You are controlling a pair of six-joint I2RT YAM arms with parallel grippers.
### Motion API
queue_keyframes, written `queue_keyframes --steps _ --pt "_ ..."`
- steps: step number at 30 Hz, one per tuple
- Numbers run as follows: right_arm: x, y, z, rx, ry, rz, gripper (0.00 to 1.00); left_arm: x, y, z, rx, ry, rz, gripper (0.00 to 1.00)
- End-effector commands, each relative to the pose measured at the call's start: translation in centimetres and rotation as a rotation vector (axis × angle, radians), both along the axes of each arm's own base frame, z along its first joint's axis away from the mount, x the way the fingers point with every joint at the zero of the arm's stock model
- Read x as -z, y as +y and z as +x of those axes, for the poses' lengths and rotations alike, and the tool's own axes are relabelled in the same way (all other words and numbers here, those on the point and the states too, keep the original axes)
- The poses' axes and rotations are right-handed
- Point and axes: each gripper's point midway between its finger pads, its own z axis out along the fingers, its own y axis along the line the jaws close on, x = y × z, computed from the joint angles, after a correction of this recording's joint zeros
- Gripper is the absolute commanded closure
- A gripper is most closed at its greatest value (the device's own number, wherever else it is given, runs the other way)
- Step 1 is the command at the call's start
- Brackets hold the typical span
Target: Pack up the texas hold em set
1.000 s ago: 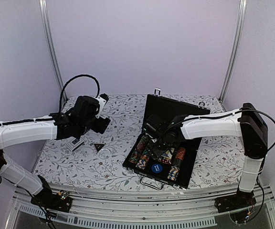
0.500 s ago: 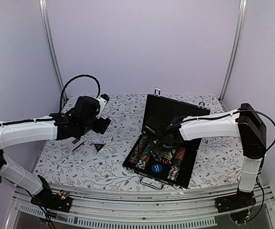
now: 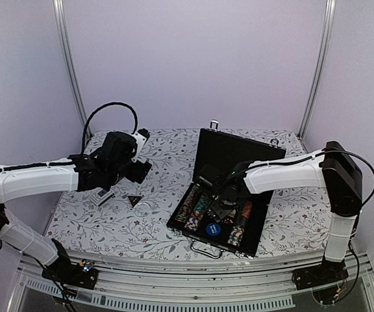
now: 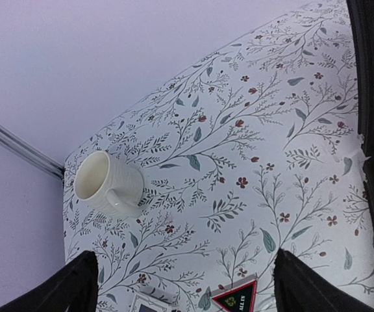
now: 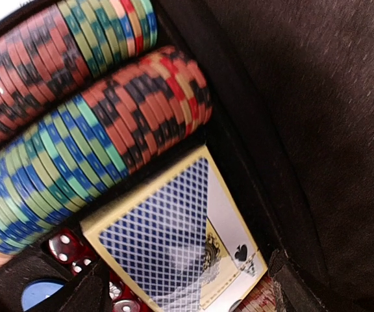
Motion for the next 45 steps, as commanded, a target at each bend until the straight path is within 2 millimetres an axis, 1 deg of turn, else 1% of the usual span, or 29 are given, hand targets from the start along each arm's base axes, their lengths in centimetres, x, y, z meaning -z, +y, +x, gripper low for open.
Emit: queue_keyframes --steps 1,7,13,15,21,25,30,36,39,41,43,45 --pt "-0.1 -1.5 -0.9 0.02 0.01 -0.029 0.16 -0.7 -0.7 0.1 0.008 -0.017 0.008 0.06" --pt "0.5 -2.4 -1.2 0.043 0.013 -0.05 0.15 -0.5 -0.8 0.0 0.011 -0.014 0.016 0.06" --pt "0.2 -2.1 -1.1 0.057 0.013 -0.027 0.15 -0.4 -1.0 -0.1 0.012 -0.016 0.023 0.06" --pt "-0.1 -1.7 -1.2 0.053 0.015 -0.006 0.15 -0.5 -1.0 -0.1 0.013 -0.017 0.02 0.06" --pt "-2.2 -0.4 -1.1 0.043 0.011 0.083 0.14 -0.4 -1.0 -0.1 0.012 -0.017 0.025 0.06" --pt "-2.5 0.1 -1.2 0.037 0.027 0.121 0.14 -0.4 -1.1 -0.2 0.013 -0.018 0.026 0.06" --pt "-2.5 0.5 -1.2 0.049 0.054 0.192 0.19 -0.7 -1.2 -0.2 0.014 -0.019 0.011 0.06" --pt "-4.2 1.3 -1.3 0.049 0.068 0.328 0.19 -1.4 -1.7 -0.7 0.053 -0.015 -0.049 0.06" --pt "-4.6 0.7 -1.6 0.058 0.072 0.375 0.19 -1.5 -1.8 -0.9 0.067 -0.015 -0.065 0.06" --pt "-5.5 0.4 -1.6 0.06 0.063 0.419 0.19 -1.3 -1.9 -1.0 0.07 -0.011 -0.058 0.05" --pt "-6.0 0.0 -1.7 0.06 0.058 0.456 0.18 -1.1 -1.6 -0.7 0.052 -0.008 -0.042 0.05" --pt "-6.5 -0.5 -1.7 0.061 0.051 0.496 0.18 -0.6 -0.7 -0.2 0.018 0.014 -0.044 0.04"
